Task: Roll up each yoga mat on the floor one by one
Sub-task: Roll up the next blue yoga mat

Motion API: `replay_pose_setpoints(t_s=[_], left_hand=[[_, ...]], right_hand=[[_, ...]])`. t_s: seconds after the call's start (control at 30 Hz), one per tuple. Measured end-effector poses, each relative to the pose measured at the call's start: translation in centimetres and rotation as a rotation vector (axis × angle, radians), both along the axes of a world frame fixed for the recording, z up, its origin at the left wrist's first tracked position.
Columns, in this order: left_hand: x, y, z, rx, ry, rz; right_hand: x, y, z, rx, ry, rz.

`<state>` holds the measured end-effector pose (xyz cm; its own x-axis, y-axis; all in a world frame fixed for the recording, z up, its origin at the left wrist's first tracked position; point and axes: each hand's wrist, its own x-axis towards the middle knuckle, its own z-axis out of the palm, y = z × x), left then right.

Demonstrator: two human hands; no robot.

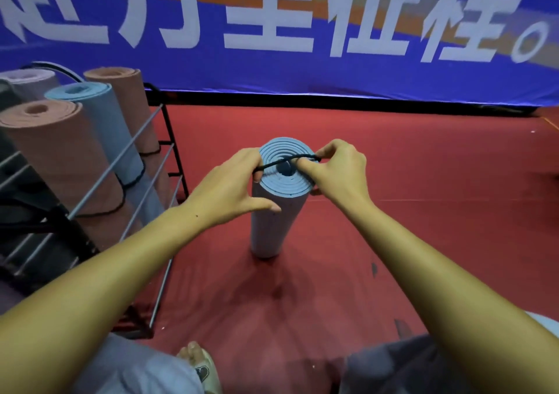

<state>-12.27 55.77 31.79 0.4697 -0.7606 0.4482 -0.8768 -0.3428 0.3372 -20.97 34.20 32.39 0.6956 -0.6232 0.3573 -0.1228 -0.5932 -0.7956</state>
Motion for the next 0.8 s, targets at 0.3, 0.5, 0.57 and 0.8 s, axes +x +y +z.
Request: replay_pose_setpoints(t_s=[0.3, 0.5, 0.57, 0.8], left_hand=[[1.4, 0.0, -0.4, -0.143, -0.038, 0.067], [2.8, 0.2, -1.6, -0.201, -0.045, 0.078], [2.9, 0.2, -1.5, -0.201, -0.074, 0.067], [2.8, 0.5, -1.0, -0.157, -0.07, 0.02]], right_hand=[[-0.4, 0.8, -0.9, 0.034, -0.213, 0.062], [-0.3, 1.4, -1.7, -0.089, -0.257, 0.159], [-0.5, 1.1, -1.0, -0.197, -0.206, 0.191], [-0.5, -0.6, 0.4, -0.44, -0.007, 0.334]])
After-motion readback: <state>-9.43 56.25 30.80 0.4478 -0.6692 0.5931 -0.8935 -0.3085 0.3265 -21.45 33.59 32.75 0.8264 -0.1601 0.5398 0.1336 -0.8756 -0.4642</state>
